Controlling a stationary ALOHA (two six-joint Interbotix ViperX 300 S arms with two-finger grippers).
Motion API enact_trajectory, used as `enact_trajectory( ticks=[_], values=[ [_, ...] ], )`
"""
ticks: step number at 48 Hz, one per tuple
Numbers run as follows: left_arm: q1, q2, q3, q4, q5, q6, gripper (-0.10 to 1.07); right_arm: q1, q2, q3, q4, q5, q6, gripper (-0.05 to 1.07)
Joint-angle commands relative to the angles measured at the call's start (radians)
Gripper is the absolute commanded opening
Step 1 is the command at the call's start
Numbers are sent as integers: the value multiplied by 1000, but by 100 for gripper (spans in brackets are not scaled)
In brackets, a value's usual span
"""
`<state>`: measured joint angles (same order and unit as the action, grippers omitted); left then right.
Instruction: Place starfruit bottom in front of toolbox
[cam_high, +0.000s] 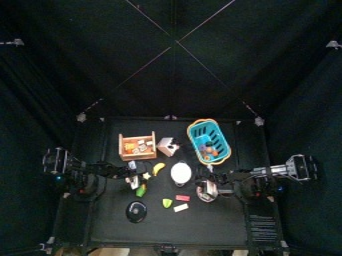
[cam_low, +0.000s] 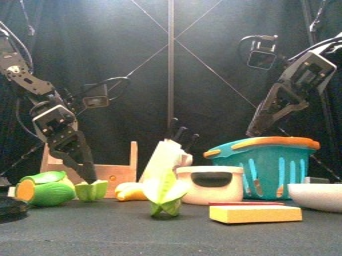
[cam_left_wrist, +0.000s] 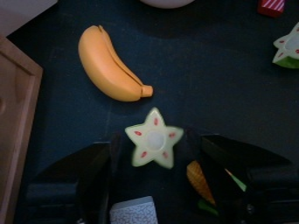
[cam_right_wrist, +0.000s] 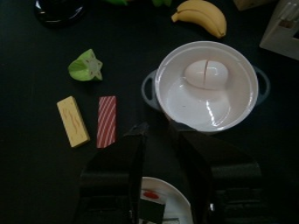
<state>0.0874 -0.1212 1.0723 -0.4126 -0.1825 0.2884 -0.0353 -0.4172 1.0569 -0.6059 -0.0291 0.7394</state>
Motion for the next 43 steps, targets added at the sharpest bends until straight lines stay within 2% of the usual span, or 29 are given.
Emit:
enact_trajectory(
  ticks=[1, 16, 43],
  values=[
    [2, -11, -20, -3, -3, -2, 101, -3, -8, -18, 0, -8, 2, 68],
    [0, -41, -20, -3, -9, 0, 101, -3, -8, -18, 0, -8, 2, 68],
    [-5, -43, -23, -3, -11, 0, 101, -3, -8, -21, 0, -8, 2, 68]
  ],
)
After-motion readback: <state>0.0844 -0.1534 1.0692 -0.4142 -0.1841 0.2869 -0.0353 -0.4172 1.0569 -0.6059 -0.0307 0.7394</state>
